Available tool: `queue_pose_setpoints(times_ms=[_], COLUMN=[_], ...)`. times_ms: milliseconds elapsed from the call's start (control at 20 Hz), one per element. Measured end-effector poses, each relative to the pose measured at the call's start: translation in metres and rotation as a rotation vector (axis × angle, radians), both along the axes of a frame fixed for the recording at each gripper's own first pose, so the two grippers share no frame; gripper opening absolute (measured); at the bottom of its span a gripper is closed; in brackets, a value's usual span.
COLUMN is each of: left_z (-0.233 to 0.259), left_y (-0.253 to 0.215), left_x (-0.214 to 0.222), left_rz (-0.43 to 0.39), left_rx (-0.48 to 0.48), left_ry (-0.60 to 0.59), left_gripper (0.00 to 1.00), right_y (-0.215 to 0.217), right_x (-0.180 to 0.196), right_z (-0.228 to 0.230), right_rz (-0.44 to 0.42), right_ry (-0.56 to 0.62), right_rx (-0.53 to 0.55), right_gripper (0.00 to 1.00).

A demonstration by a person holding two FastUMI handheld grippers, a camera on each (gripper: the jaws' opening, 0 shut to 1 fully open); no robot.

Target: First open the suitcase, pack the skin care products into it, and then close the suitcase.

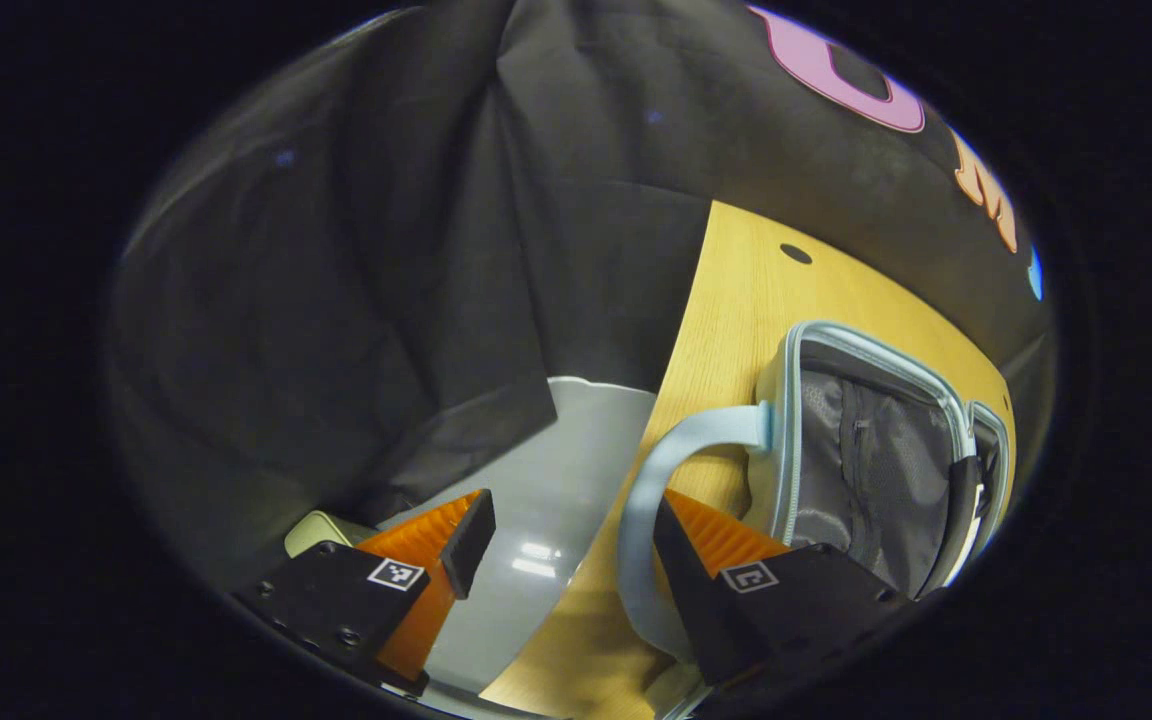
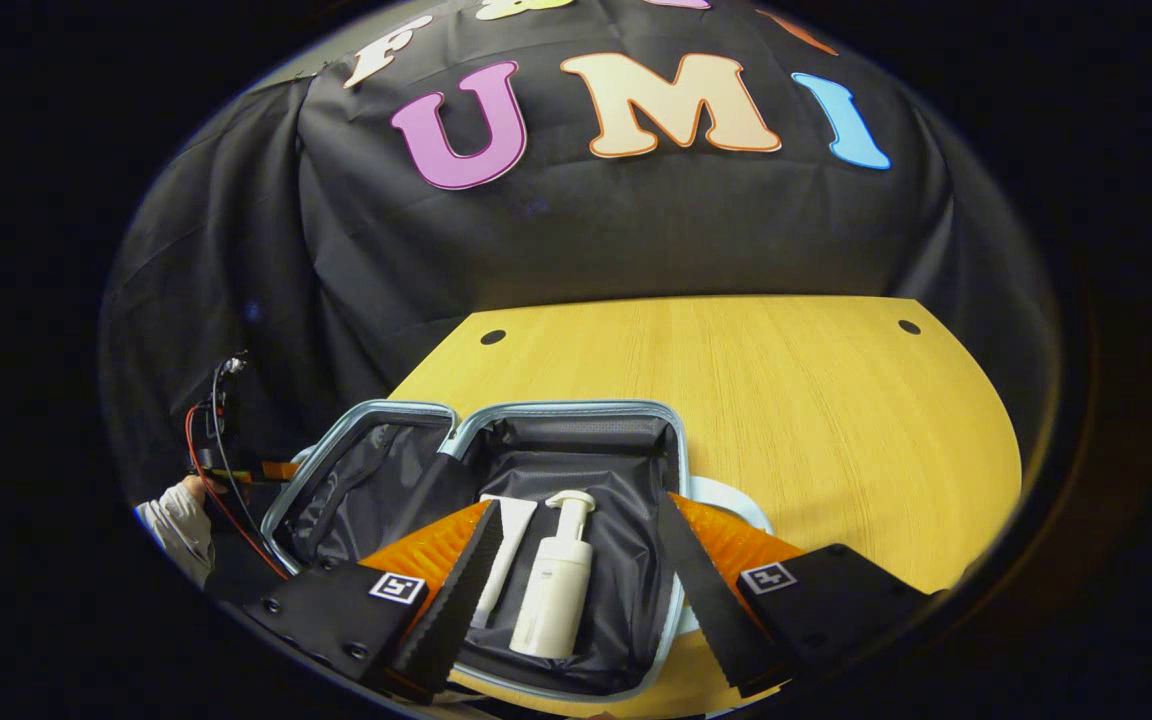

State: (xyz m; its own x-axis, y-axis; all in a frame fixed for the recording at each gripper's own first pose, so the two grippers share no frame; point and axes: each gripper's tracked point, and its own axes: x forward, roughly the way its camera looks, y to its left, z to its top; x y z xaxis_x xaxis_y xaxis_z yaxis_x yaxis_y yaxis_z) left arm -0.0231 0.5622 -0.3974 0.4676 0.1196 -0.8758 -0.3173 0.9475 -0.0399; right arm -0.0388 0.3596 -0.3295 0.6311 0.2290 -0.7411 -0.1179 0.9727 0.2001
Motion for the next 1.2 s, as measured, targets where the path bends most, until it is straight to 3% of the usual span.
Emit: queue_pose_setpoints(times_ms=[150,300,400,550,850,1200], left_z=[-0.003,-0.005,-0.003,0.024,0.099,0.193], left_y=[-0.006,-0.022,-0.023,-0.036,-0.048,-0.117], left_x=[0.002,0.005,0.006,0.012,0.011,0.018], left_rz=[0.000,-0.018,-0.049,-0.045,-0.071,-0.146], left_rx=[-0.036,-0.066,-0.023,-0.077,0.005,0.032], left_ry=[-0.006,0.011,0.035,0.013,-0.082,-0.220], left_gripper=[0.75,0.42,0.14,0.07,0.07,0.04], right_y=[0.004,0.002,0.000,-0.006,-0.010,-0.021], right_x=[0.000,-0.001,-0.003,-0.005,-0.002,0.011], right_z=[0.001,0.005,0.008,0.014,0.028,0.062], right_rz=[0.008,0.015,0.018,0.023,0.084,0.113], right_ry=[-0.008,-0.031,-0.042,-0.059,-0.095,-0.147], right_rx=[0.001,-0.008,-0.004,0.001,0.031,0.117], right_gripper=[0.98,0.98,0.98,0.98,0.98,0.98])
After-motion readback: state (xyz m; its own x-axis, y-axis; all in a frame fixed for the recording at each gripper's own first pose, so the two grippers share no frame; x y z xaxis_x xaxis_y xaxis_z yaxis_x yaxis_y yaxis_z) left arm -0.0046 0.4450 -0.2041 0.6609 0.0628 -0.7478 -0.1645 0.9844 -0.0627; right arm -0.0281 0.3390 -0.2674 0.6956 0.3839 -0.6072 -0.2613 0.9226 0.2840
